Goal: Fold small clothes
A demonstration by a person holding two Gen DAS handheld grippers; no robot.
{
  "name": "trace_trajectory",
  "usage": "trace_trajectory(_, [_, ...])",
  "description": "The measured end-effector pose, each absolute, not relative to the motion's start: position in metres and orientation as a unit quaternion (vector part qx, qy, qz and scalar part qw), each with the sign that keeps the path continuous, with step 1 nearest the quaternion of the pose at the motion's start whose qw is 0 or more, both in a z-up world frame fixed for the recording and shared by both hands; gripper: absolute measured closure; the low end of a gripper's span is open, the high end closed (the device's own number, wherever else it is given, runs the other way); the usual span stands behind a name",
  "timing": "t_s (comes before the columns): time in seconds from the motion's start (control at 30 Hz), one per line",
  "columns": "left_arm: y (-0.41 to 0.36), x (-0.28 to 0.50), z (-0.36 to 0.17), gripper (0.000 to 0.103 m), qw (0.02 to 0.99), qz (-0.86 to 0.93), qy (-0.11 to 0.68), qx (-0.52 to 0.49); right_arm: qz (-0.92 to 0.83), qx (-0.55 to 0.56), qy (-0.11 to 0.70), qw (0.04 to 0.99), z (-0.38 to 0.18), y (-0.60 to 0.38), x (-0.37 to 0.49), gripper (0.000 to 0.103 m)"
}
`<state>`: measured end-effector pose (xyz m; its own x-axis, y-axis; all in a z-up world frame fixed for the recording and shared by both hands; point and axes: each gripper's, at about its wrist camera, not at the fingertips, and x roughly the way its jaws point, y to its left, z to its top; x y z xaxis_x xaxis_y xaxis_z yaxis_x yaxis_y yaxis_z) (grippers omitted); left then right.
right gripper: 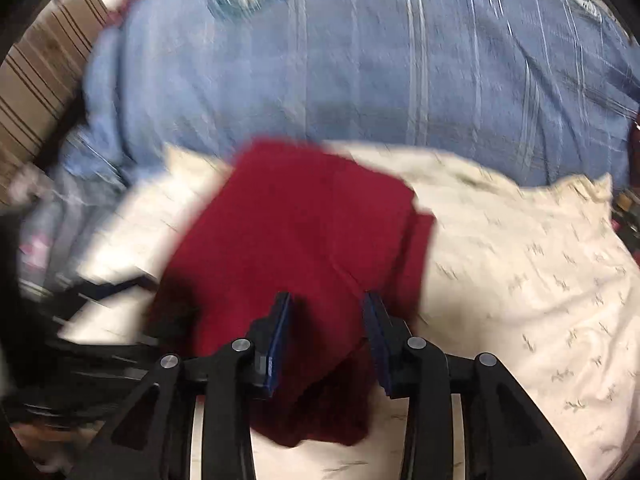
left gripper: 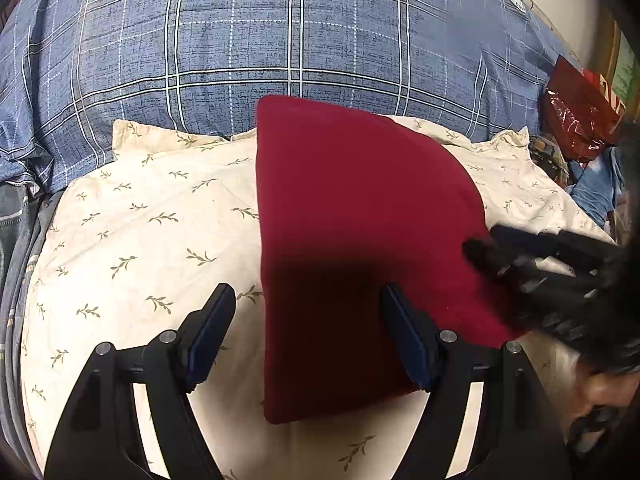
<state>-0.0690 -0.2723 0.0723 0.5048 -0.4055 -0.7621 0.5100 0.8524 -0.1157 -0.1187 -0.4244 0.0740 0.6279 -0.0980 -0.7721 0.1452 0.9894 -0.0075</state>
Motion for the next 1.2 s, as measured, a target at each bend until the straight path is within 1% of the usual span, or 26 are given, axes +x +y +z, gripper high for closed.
trace_trajectory(0.07, [-0.272,-0.068,0.074,0.024,0.867,-0.261,0.419,0.069,-0.052,0.057,0.430,0.900,0.070,-0.432,-0.122,0.062])
trace_trajectory(0.13, [-0.272,-0.066,0.075,0.022,0.869,-0.261,0.415,0.070,-0.048,0.087,0.428,0.898,0.074,-0.441,-0.125,0.058])
trace_trajectory(0.17, [-0.271,-0.064,0.076,0.022,0.869,-0.261,0.415,0.069,-0.047,0.097,0.426,0.898,0.077,-0.445,-0.127,0.056])
trace_trajectory(0.23, [-0.270,-0.059,0.077,0.021,0.870,-0.260,0.413,0.066,-0.043,0.111,0.415,0.902,0.083,-0.448,-0.129,0.056])
trace_trajectory(0.33, [-0.270,-0.051,0.080,0.020,0.873,-0.258,0.410,0.061,-0.044,0.134,0.391,0.910,0.092,-0.454,-0.130,0.051])
trace_trajectory(0.4, [-0.270,-0.048,0.081,0.019,0.873,-0.258,0.409,0.061,-0.042,0.144,0.383,0.912,0.096,-0.455,-0.125,0.043])
trace_trajectory(0.5, [-0.272,-0.046,0.083,0.019,0.874,-0.259,0.406,0.064,-0.045,0.155,0.386,0.908,0.090,-0.457,-0.112,0.041])
trace_trajectory(0.53, [-0.273,-0.045,0.084,0.019,0.874,-0.259,0.406,0.063,-0.042,0.152,0.397,0.904,0.086,-0.456,-0.107,0.046])
trace_trajectory(0.57, [-0.273,-0.044,0.084,0.019,0.874,-0.261,0.406,0.063,-0.034,0.148,0.410,0.899,0.081,-0.455,-0.102,0.066])
trace_trajectory(0.7, [-0.270,-0.038,0.084,0.019,0.870,-0.268,0.409,0.060,-0.035,0.105,0.403,0.909,0.081,-0.442,-0.114,0.077])
trace_trajectory(0.77, [-0.269,-0.035,0.082,0.018,0.867,-0.273,0.412,0.056,-0.034,0.098,0.405,0.909,0.082,-0.441,-0.120,0.080])
trace_trajectory(0.93, [-0.271,-0.029,0.075,0.016,0.865,-0.276,0.417,0.046,-0.030,0.104,0.406,0.907,0.084,-0.441,-0.122,0.080])
trace_trajectory(0.97, [-0.271,-0.027,0.074,0.016,0.863,-0.277,0.420,0.043,-0.028,0.111,0.403,0.908,0.086,-0.443,-0.122,0.077])
trace_trajectory(1.0, [-0.271,-0.026,0.073,0.016,0.861,-0.279,0.422,0.040,-0.025,0.126,0.397,0.909,0.089,-0.446,-0.124,0.071])
trace_trajectory(1.03, [-0.270,-0.024,0.072,0.015,0.860,-0.282,0.424,0.036,-0.025,0.139,0.391,0.910,0.090,-0.449,-0.124,0.069])
trace_trajectory(1.07, [-0.269,-0.022,0.072,0.015,0.859,-0.284,0.425,0.032,-0.024,0.150,0.384,0.911,0.092,-0.452,-0.125,0.058])
trace_trajectory(1.1, [-0.269,-0.021,0.071,0.014,0.858,-0.286,0.426,0.030,-0.027,0.156,0.378,0.912,0.093,-0.454,-0.124,0.042])
trace_trajectory(1.17, [-0.269,-0.017,0.069,0.012,0.855,-0.289,0.429,0.024,-0.034,0.162,0.369,0.915,0.094,-0.458,-0.122,0.026])
trace_trajectory(1.2, [-0.269,-0.016,0.068,0.010,0.854,-0.290,0.431,0.021,-0.034,0.166,0.368,0.914,0.093,-0.460,-0.118,0.025])
